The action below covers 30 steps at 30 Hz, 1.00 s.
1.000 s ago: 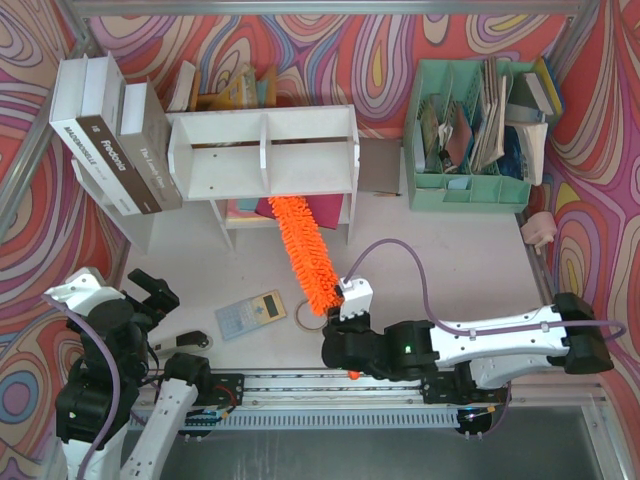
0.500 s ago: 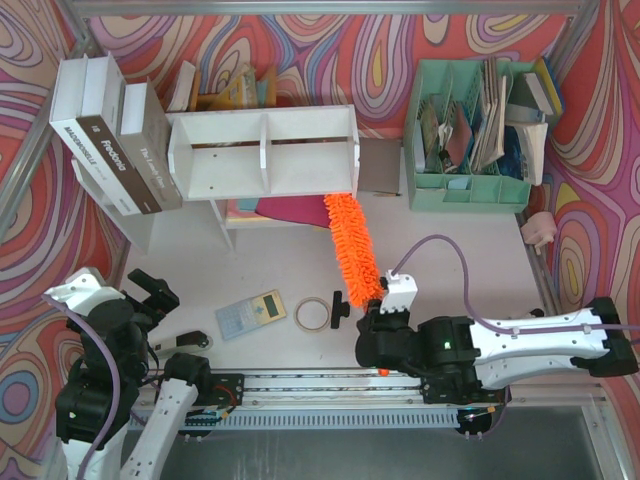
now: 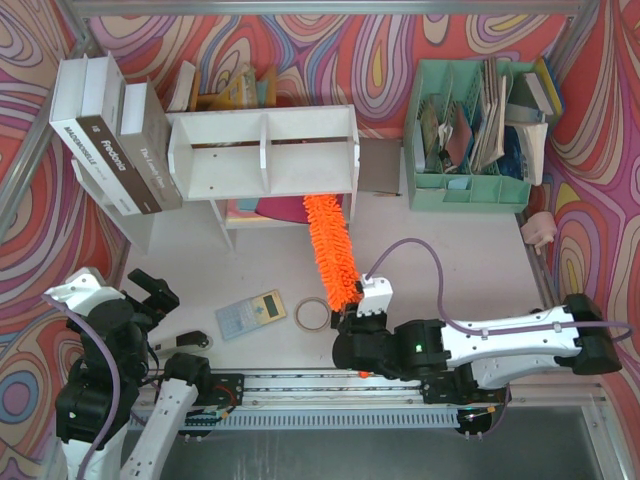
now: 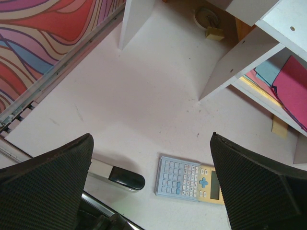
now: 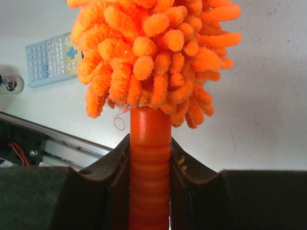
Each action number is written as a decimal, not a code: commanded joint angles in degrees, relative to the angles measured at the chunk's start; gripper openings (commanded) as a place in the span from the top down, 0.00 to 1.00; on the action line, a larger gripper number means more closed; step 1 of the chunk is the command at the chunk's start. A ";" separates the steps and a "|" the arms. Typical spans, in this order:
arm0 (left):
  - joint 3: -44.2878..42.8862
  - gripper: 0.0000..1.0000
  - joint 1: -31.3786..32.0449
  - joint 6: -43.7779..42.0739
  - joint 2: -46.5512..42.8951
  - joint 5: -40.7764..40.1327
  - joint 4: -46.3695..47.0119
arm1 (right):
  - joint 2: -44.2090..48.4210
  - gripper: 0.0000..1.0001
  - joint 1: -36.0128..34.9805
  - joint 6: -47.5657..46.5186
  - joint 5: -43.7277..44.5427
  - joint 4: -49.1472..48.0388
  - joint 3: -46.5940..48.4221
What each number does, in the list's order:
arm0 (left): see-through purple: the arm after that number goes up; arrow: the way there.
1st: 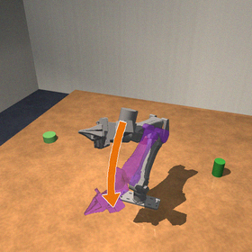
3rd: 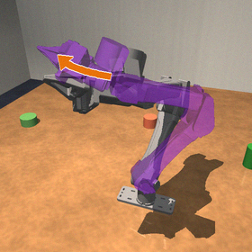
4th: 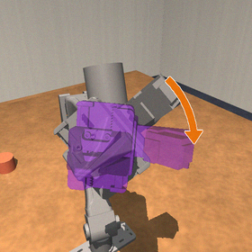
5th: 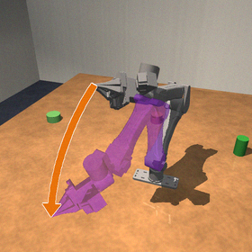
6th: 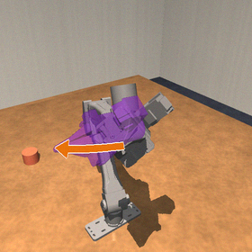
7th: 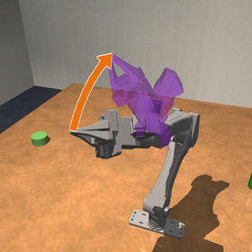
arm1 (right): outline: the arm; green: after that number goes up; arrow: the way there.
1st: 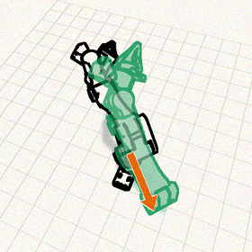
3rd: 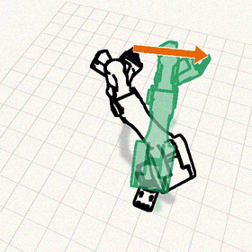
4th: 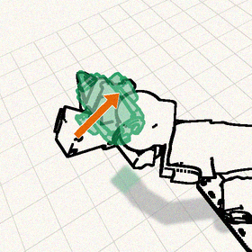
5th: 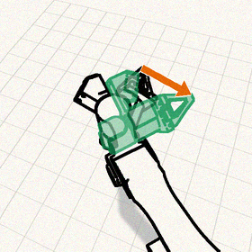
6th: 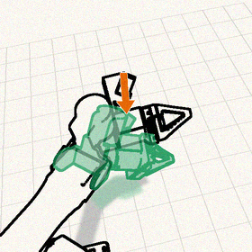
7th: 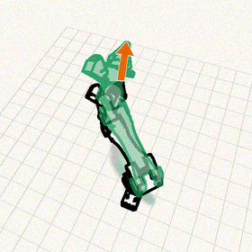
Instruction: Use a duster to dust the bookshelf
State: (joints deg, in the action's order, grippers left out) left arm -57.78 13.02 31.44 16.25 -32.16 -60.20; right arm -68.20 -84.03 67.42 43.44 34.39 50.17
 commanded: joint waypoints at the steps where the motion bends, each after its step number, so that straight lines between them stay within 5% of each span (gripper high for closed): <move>1: 0.74 0.02 -0.45 -0.78 0.27 -0.26 0.53 | 4.53 1.00 -0.05 7.13 6.16 6.05 -1.04; 14: 0.74 0.02 -0.45 -0.85 0.45 -0.18 0.61 | 1.81 1.00 0.12 12.63 5.45 6.52 -4.28; 30: 0.74 0.02 -0.45 -0.86 0.62 -0.09 0.62 | 4.34 1.00 1.32 2.77 5.44 3.12 0.34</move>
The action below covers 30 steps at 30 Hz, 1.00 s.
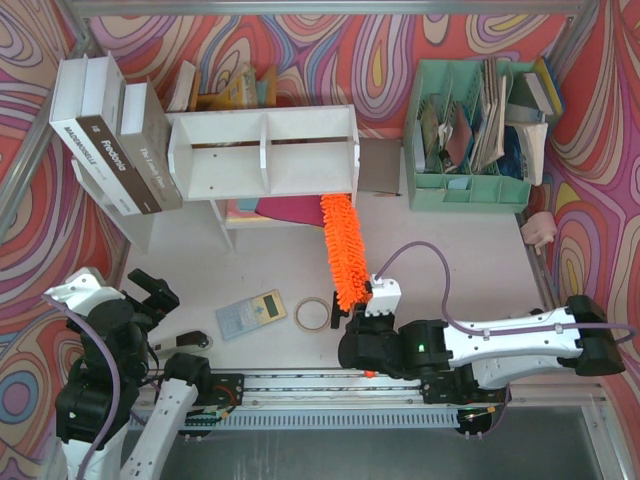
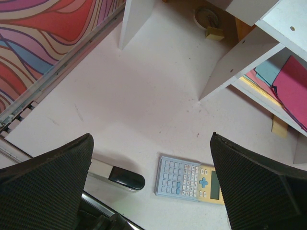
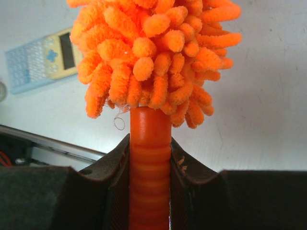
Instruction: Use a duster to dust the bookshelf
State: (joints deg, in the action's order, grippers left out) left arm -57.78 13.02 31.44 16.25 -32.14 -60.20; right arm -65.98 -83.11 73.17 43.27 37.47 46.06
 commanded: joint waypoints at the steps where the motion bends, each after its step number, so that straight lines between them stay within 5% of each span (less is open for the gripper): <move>1: 0.74 0.02 -0.51 -0.89 0.58 -0.09 0.62 | 2.21 1.00 0.41 -3.29 5.80 0.13 4.89; 16: 0.74 0.02 -0.54 -0.97 0.71 0.08 0.71 | -1.18 1.00 0.47 -0.69 2.56 -4.45 -0.61; 30: 0.74 0.02 -0.54 -0.92 0.40 -0.11 0.57 | -4.68 1.00 0.49 -15.51 -0.27 -14.38 6.61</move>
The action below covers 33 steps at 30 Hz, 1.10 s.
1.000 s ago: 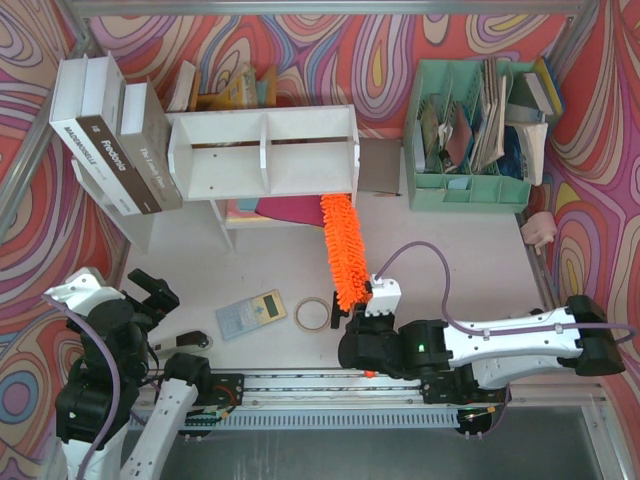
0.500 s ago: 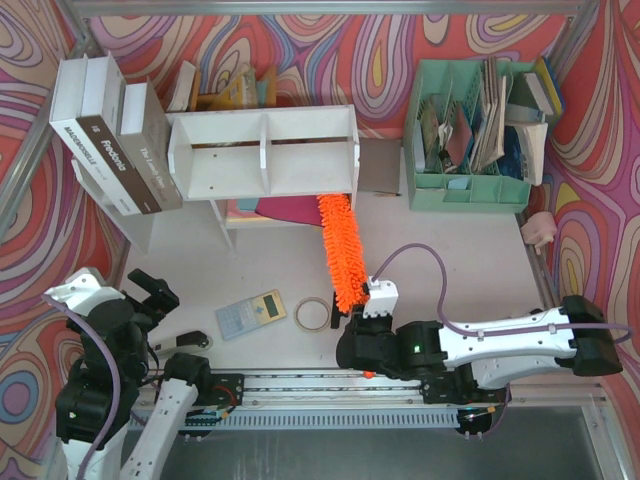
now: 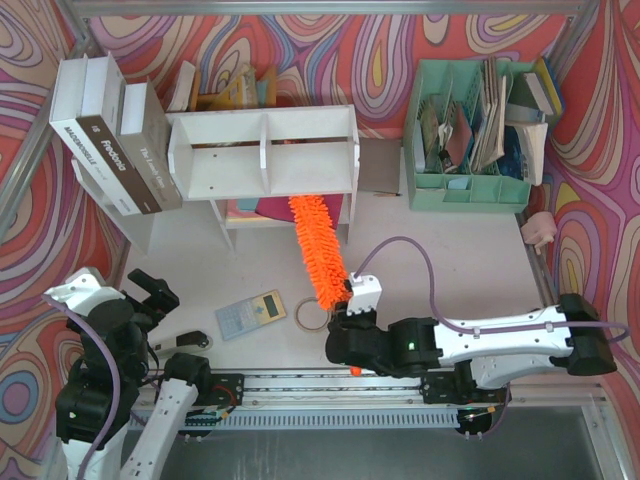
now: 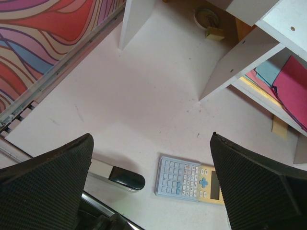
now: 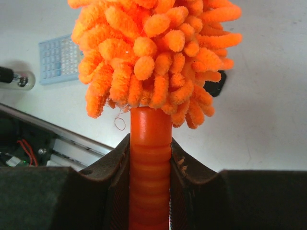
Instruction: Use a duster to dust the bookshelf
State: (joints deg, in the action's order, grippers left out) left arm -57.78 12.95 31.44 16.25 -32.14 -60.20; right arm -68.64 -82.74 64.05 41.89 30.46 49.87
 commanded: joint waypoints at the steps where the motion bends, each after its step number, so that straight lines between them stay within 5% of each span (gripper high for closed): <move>1: 0.74 0.02 -0.47 -0.89 0.40 -0.12 0.61 | -2.91 1.00 0.12 -7.08 0.55 -8.37 2.93; 9: 0.74 0.02 -0.47 -0.86 0.28 -0.17 0.60 | -11.97 1.00 1.07 -8.23 -5.35 -14.74 2.15; 22: 0.83 0.02 -0.47 -0.88 0.23 -0.19 0.62 | -12.43 1.00 1.26 -17.70 -5.95 -18.03 10.59; 33: 0.78 0.02 -0.47 -0.86 0.31 -0.11 0.62 | -20.61 1.00 1.85 -16.88 -9.72 -19.58 10.05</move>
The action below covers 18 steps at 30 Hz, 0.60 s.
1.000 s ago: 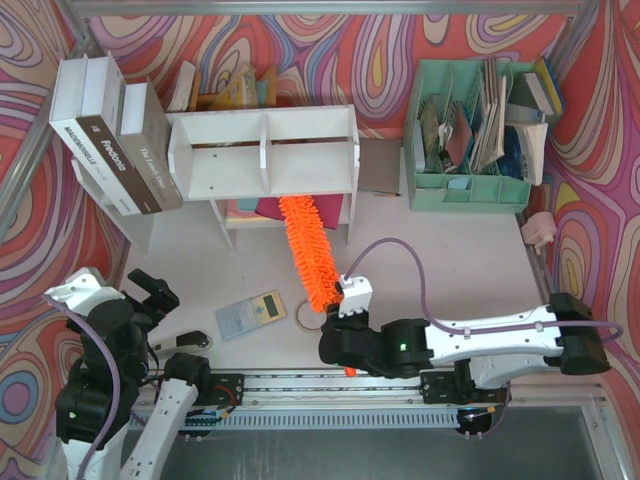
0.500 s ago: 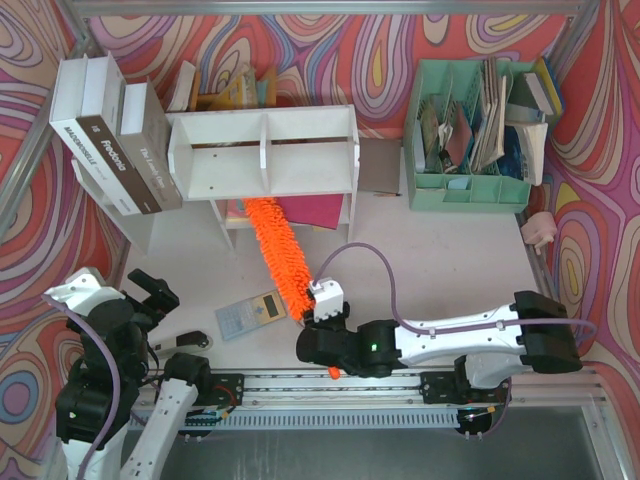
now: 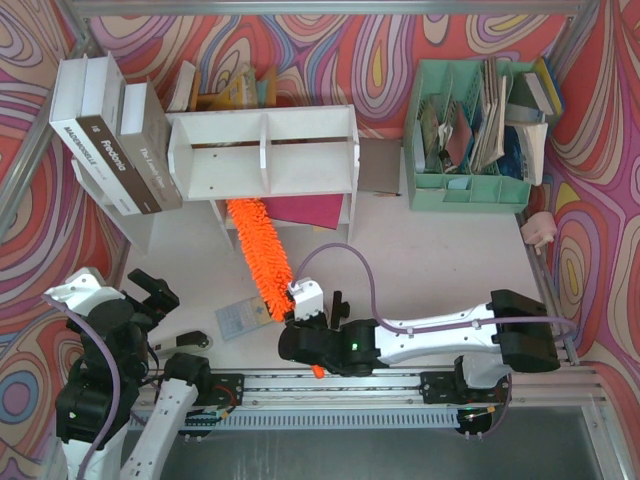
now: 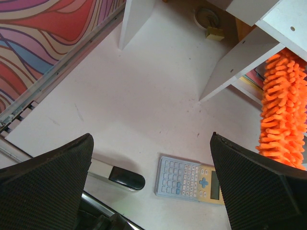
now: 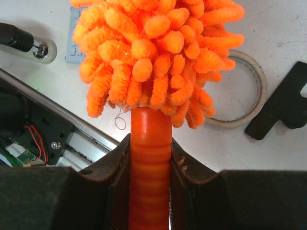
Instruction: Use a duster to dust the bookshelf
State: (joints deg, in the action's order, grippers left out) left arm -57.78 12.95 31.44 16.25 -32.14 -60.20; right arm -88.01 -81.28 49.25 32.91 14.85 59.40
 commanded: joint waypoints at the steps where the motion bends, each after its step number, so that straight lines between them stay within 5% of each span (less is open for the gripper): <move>1: 0.81 0.02 -0.47 -0.86 0.35 -0.10 0.62 | -1.50 1.00 0.41 -1.92 -0.89 -3.59 0.69; 12: 0.82 0.02 -0.47 -0.86 0.44 -0.11 0.62 | 4.04 1.00 0.50 -4.19 1.67 -2.60 1.78; 18: 0.78 0.02 -0.56 -0.87 0.46 -0.13 0.59 | -1.69 1.00 0.49 -1.29 -1.76 -0.29 -0.26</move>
State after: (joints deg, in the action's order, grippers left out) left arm -57.78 12.91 31.44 16.25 -32.14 -60.20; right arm -86.87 -80.53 48.69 32.62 14.85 59.42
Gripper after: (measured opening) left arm 0.984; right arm 0.334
